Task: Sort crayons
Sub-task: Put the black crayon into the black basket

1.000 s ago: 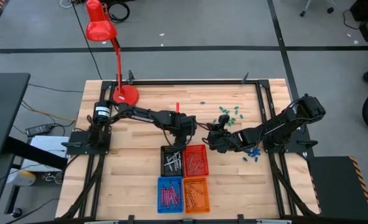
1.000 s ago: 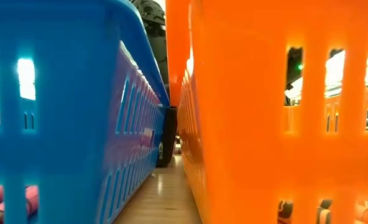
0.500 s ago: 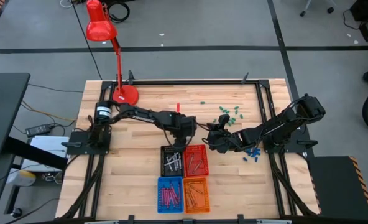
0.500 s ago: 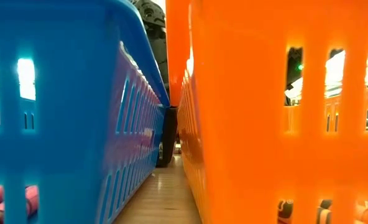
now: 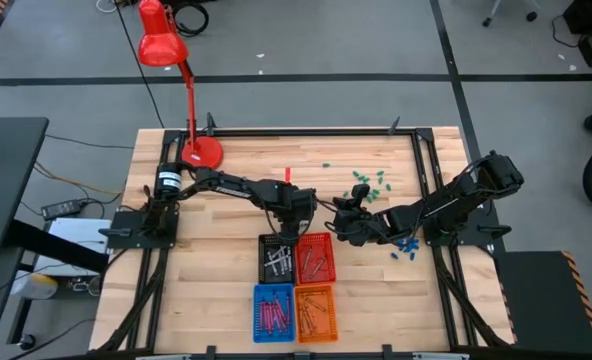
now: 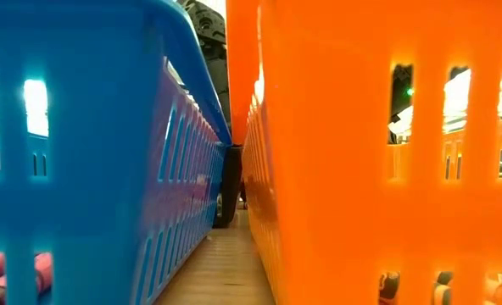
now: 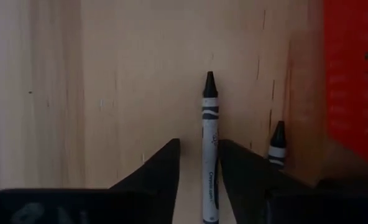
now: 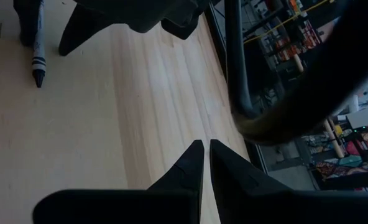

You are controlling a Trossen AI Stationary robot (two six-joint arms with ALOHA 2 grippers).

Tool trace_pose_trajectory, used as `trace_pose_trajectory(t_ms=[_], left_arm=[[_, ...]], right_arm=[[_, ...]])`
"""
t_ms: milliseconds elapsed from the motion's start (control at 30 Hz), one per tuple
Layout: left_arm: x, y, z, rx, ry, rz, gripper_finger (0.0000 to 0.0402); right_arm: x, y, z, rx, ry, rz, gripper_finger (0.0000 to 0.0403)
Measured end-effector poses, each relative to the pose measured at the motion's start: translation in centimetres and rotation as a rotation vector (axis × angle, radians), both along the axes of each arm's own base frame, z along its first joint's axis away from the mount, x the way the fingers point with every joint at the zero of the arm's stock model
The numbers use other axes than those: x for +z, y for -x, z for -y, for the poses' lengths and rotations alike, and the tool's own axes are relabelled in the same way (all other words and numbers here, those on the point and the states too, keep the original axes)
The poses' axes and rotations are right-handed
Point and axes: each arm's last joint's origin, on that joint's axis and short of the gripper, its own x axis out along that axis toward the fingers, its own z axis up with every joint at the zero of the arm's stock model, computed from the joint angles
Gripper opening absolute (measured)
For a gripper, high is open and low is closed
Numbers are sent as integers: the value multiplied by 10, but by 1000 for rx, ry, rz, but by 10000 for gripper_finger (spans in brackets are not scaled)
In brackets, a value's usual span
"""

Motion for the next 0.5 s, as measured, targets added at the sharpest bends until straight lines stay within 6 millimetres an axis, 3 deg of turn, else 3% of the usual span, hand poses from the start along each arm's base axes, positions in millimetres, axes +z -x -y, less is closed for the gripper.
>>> trace_pose_trajectory(t_ms=[333, 500], left_arm=[[-1, 2, -10, 91, -8, -13, 41], [-2, 2, -10, 91, -37, -22, 24]], right_arm=[[0, 0, 0, 1, 1, -1, 34], [0, 0, 0, 1, 1, -3, 34]])
